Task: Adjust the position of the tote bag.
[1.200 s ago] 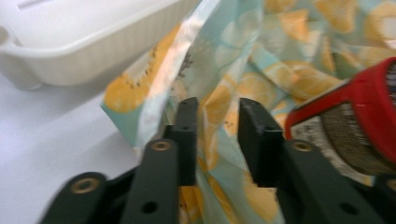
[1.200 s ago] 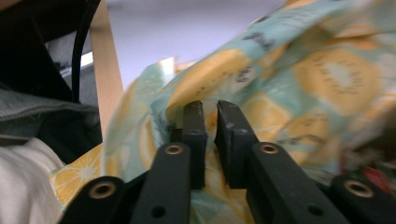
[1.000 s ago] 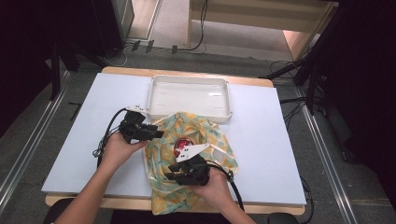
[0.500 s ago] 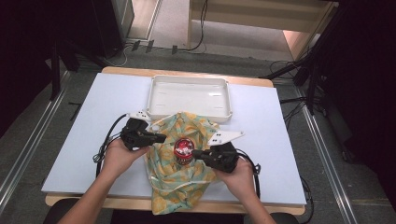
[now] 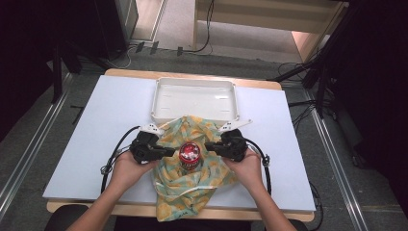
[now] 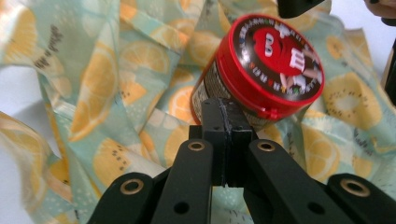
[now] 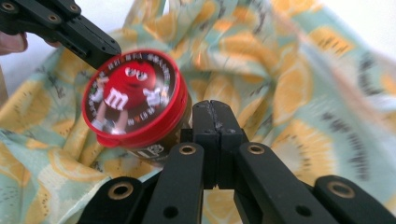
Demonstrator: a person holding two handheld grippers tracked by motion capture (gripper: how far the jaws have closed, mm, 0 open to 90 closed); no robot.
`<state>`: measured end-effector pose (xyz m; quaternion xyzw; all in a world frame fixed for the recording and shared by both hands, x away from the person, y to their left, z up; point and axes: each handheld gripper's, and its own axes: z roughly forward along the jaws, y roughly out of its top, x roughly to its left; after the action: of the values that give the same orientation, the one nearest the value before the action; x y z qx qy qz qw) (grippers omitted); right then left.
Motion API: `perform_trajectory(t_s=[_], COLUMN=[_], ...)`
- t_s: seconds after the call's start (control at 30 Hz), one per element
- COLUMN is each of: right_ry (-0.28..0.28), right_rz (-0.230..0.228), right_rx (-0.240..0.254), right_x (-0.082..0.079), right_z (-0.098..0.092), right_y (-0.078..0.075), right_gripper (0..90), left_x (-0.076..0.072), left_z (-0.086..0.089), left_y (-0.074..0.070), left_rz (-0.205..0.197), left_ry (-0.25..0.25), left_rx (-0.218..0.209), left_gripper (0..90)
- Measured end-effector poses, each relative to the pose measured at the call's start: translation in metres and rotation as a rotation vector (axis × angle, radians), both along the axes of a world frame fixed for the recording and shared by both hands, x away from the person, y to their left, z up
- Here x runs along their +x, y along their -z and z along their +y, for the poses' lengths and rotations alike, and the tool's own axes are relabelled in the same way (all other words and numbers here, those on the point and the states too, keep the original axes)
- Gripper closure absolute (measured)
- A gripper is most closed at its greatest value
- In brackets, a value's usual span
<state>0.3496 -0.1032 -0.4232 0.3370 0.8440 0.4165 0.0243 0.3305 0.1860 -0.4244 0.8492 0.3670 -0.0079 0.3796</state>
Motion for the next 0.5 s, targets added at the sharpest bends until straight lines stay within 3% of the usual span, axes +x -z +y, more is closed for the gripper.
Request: perform_trajectory(t_s=[0.13,0.3,0.5], right_ry=[-0.012,-0.004,0.018], right_rz=[0.024,0.039,0.041], right_rx=[-0.037,-0.066,-0.079], right_x=[-0.009,-0.021,-0.027], right_z=[0.002,-0.007,-0.018], right_y=[0.015,0.029,0.035], right_gripper=[90.0,90.0,90.0], left_x=[-0.004,-0.009,-0.011], left_z=[0.001,0.003,0.003], left_y=[0.010,0.017,0.024], left_rz=[0.021,0.020,0.026], left_ry=[0.013,0.021,0.035], left_rx=[0.000,0.010,0.023], left_gripper=[89.4,89.3,88.6])
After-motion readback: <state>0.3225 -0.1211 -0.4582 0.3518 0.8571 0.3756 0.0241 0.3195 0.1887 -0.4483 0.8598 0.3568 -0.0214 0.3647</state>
